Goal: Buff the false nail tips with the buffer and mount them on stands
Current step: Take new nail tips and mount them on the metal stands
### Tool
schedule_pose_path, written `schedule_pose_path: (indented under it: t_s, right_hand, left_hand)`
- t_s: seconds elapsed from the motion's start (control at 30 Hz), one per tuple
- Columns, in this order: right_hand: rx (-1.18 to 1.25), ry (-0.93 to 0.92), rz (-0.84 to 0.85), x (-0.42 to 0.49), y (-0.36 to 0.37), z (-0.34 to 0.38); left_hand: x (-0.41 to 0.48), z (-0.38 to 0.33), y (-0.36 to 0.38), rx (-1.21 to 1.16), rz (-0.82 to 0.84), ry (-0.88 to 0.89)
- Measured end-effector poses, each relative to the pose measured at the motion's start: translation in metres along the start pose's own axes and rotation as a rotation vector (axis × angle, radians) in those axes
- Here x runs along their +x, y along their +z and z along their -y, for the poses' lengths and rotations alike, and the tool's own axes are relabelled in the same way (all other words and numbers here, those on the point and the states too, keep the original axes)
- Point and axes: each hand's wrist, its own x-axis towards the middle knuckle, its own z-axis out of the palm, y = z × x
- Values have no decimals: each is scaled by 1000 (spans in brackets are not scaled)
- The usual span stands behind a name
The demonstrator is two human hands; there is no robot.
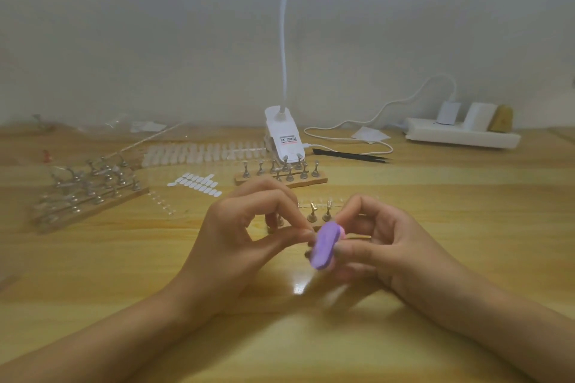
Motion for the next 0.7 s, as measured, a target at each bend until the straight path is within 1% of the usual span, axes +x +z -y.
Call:
schedule_pose_path:
  t_s: [0.07,0.13,0.17,0.27,0.3,0.43,0.6,0.7]
  right_hand:
    - [25,12,-1,1,-1,0]
    - [-12,23,47,0,-1,0]
    - [-30,19,43,0,0,0]
    - [15,-7,-64,1,0,0]
    - [27,-12,-67,0,0,1]
    - [-53,-15,11,-3,5,5]
    - [-72,32,-61,-2,6,4]
    - [-80,27,-75,-2,5,4]
  left_hand:
    - [0,-1,0,-8,-2,-4]
    - [-1,-3,1,10,27,21]
    - [-1,-3,1,14,39,31]
    - [0,-3,1,-16,43,14]
    - [0,-3,0,-28,34,-8]
    - [-2,-1,-1,-74,9,-72]
    - [-2,0,0,-89,73,-2]
    - [-2,-2,3,-64,117,48]
